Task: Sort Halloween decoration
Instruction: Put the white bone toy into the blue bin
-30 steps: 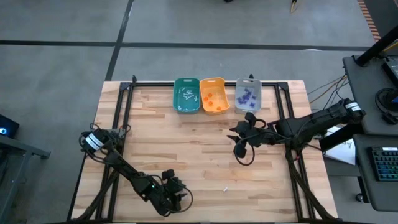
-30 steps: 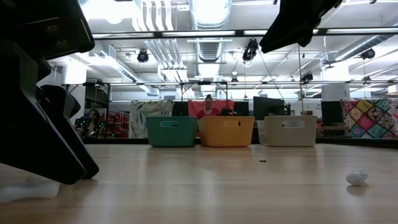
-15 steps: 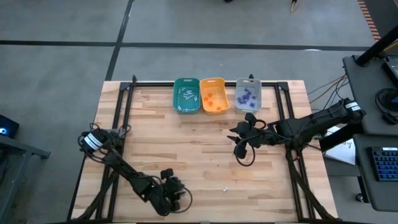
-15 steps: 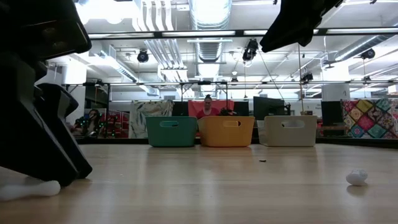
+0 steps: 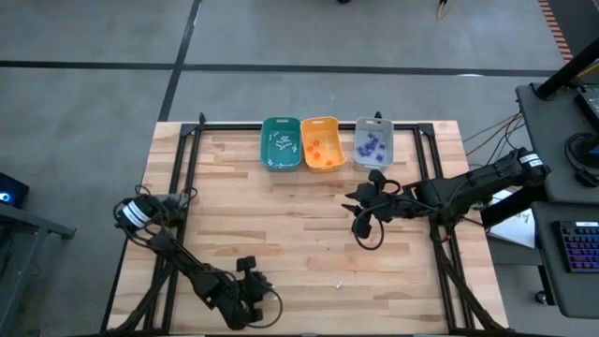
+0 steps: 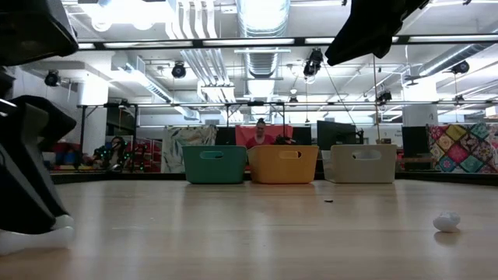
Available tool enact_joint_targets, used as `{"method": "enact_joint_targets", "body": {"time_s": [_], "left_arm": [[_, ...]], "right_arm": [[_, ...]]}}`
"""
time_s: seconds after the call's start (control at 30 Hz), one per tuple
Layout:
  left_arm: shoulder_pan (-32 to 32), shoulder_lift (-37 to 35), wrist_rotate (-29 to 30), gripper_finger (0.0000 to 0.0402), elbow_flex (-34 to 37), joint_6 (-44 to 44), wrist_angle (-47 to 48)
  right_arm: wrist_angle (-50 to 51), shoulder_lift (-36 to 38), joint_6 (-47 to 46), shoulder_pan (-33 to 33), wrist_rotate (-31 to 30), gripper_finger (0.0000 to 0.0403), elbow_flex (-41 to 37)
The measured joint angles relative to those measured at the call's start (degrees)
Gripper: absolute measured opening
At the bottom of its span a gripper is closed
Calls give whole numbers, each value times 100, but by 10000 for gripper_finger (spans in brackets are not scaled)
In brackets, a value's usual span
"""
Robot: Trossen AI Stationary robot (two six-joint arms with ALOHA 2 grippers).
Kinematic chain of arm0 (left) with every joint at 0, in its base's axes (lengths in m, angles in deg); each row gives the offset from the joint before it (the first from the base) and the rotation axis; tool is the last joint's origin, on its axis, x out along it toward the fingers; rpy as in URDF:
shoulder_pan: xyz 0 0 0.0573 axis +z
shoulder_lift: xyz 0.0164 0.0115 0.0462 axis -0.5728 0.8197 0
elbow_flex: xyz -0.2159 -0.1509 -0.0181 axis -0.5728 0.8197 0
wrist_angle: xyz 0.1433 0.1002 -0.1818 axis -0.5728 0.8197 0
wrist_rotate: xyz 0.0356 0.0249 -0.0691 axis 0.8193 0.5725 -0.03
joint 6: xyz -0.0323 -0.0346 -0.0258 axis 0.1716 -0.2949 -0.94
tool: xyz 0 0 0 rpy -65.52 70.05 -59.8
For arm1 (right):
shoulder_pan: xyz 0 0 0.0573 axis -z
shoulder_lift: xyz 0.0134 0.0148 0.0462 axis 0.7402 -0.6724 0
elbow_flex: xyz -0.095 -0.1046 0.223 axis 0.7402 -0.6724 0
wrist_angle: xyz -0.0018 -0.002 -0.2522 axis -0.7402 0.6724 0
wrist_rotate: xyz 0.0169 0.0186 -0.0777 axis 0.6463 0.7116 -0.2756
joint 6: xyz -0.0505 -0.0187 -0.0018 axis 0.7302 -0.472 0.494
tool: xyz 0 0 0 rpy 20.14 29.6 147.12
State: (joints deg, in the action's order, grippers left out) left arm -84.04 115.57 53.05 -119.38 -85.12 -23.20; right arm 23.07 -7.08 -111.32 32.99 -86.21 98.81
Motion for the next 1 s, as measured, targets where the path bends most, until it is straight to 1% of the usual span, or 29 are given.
{"method": "enact_joint_targets", "body": {"time_s": [0.07,0.27,0.43,0.63,0.8,1.0], "left_arm": [[-9,-2,-6,10,0,52,3],[-10,-112,-50,3,9,171,23],[-12,-510,-113,1,48,527,329],[208,-1141,81,0,35,861,885],[552,-1656,157,0,28,1604,1150],[1229,-2257,179,0,31,2998,1216]], "right_arm": [[-4,-2,0,0,0,130,0],[-4,-2,1,0,0,130,0],[-5,-2,0,0,2,130,0],[-9,-2,-54,-96,3,130,2],[-1,-2,-274,-258,9,130,4],[51,-2,-459,-526,16,130,7]]}}
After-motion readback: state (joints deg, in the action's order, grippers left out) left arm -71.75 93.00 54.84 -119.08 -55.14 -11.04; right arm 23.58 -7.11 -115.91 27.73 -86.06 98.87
